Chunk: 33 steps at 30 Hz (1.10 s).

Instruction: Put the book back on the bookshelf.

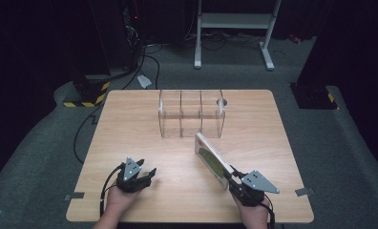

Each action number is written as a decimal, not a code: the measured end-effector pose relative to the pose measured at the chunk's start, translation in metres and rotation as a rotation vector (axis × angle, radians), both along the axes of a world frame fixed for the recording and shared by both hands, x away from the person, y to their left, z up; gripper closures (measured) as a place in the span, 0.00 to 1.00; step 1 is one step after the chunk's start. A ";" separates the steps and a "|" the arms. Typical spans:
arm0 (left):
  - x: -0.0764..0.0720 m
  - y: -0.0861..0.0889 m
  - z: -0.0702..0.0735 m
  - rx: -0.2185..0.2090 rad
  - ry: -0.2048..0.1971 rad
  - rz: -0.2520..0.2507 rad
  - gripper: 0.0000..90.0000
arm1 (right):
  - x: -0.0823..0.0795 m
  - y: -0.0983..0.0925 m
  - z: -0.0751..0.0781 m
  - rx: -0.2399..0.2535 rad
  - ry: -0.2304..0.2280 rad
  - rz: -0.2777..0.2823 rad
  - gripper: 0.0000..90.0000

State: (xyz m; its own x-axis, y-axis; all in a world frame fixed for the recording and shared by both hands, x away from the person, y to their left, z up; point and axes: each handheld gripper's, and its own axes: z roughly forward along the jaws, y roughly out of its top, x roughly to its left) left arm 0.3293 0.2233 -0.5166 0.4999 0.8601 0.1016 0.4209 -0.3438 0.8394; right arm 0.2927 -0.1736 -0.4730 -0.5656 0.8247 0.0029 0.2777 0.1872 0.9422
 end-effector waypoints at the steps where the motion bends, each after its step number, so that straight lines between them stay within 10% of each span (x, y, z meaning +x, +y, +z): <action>1: 0.000 0.000 0.000 0.000 0.000 0.000 0.41 | -0.002 -0.003 0.000 -0.002 0.000 -0.012 0.82; 15: 0.015 0.019 -0.011 0.023 0.149 0.105 0.37 | -0.005 -0.015 -0.002 0.003 -0.003 -0.140 0.81; 33: 0.016 0.020 -0.011 -0.006 0.170 0.082 0.37 | 0.001 -0.002 0.003 -0.012 0.005 -0.189 0.82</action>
